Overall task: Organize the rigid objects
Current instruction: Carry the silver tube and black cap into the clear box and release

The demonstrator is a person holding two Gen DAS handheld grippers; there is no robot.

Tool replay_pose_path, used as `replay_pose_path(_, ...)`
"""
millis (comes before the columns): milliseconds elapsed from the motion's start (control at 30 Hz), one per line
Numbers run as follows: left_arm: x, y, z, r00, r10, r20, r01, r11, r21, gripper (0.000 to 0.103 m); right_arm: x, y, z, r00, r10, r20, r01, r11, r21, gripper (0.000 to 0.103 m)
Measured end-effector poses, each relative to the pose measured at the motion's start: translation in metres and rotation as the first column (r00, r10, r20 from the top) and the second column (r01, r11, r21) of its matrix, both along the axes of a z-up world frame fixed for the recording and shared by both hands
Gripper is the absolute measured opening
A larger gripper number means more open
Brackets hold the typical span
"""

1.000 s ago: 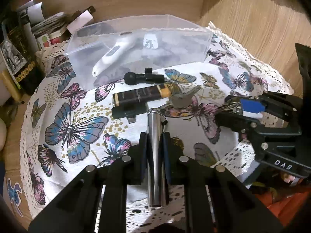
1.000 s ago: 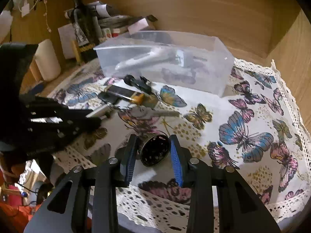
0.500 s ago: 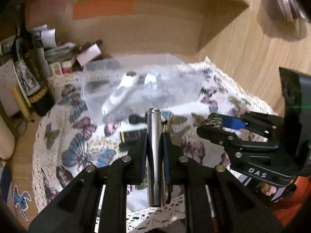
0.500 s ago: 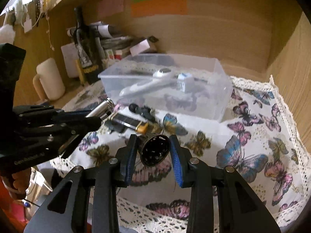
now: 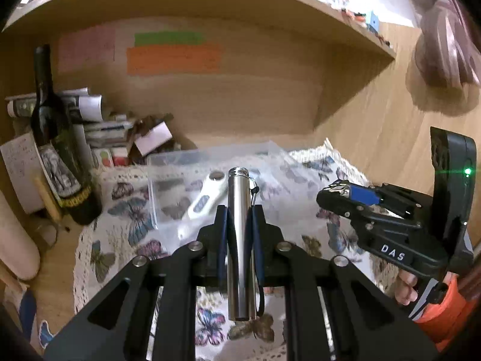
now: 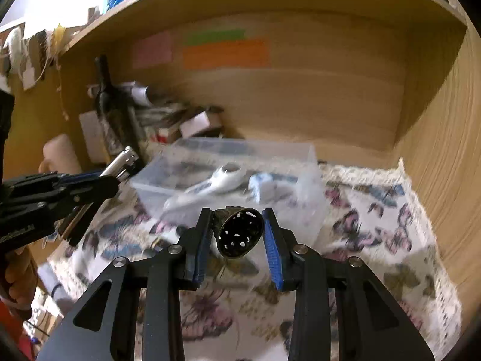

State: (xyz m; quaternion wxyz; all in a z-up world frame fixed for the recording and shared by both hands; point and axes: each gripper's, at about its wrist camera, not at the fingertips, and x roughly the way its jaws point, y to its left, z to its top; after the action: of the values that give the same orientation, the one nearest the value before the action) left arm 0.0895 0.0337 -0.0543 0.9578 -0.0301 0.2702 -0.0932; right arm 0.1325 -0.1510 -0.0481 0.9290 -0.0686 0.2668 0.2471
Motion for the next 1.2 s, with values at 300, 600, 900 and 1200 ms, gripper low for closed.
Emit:
replay_pose_path(300,0.034,0.015,0.022,0.999,0.018,0.039,-0.017,1.0,-0.023,0.015,0.028,0.008,0.029,0.997,0.0,0.076,-0.001,1.0,0.008,0.031)
replay_pose_path(600,0.073,0.027,0.022,0.999,0.04,0.015,-0.04,0.999,-0.037,0.015,0.068,0.024,0.028,0.998,0.007,0.059,-0.006,1.0,-0.023,0.031)
replay_pose_path(900,0.124,0.025,-0.013,0.992,0.023,-0.128,-0.027,0.999,-0.031,0.015,0.105,0.033,-0.006,0.999,-0.017,-0.052,0.012,0.995,-0.097,0.031)
replay_pose_path(1200,0.158,0.002,-0.043,0.975,-0.002,-0.222,0.006,1.0,0.018,0.015,0.122,0.035,-0.034,0.99,-0.022,-0.141,0.002,0.99,-0.141,0.031)
